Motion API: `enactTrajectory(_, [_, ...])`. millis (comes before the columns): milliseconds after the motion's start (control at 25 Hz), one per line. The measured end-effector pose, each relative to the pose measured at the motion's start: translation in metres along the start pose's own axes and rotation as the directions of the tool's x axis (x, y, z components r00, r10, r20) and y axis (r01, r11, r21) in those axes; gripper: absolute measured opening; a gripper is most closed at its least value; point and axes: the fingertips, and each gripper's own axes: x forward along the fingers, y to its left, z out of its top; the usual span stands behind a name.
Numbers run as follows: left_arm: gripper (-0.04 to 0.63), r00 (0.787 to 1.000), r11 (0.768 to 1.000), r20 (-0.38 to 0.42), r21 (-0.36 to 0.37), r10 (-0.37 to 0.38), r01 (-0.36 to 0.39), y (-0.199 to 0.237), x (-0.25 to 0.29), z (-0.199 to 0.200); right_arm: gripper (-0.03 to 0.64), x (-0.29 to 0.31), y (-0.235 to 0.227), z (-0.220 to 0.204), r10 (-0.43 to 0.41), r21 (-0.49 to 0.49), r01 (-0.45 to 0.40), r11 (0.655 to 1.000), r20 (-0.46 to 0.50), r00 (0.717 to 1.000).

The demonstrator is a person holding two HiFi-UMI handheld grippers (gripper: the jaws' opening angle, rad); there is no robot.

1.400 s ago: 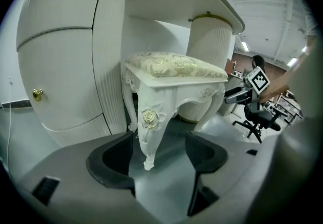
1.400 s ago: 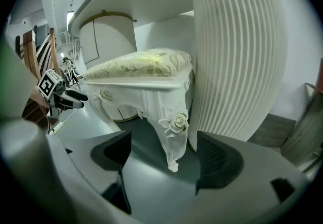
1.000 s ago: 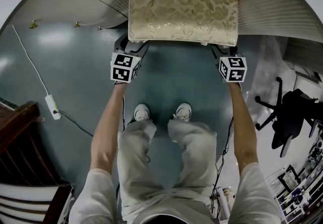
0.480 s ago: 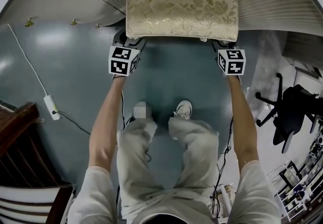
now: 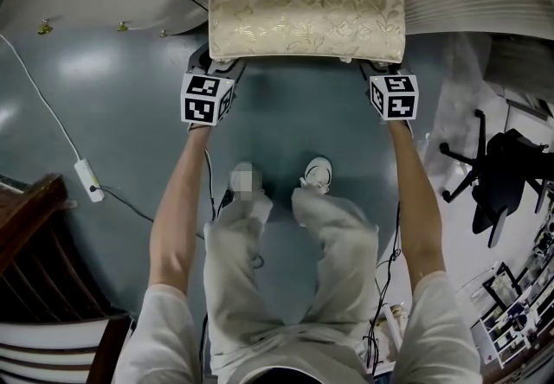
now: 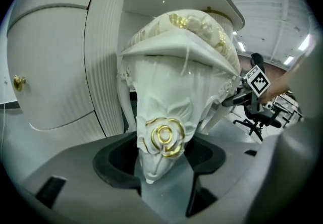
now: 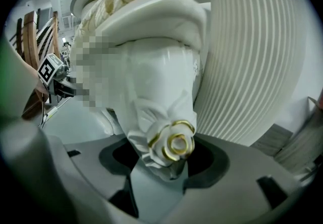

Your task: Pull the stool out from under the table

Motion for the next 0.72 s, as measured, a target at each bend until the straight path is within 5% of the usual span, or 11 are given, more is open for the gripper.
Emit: enactTrajectory(720, [0.275, 0.997, 0.998, -0.064, 0.032, -0.046, 0.049, -0.047, -0.095, -0.113, 0.255, -0.081, 0.107, -0.104, -0.005, -0.017, 0.003, 1.000, -0.080, 0.997])
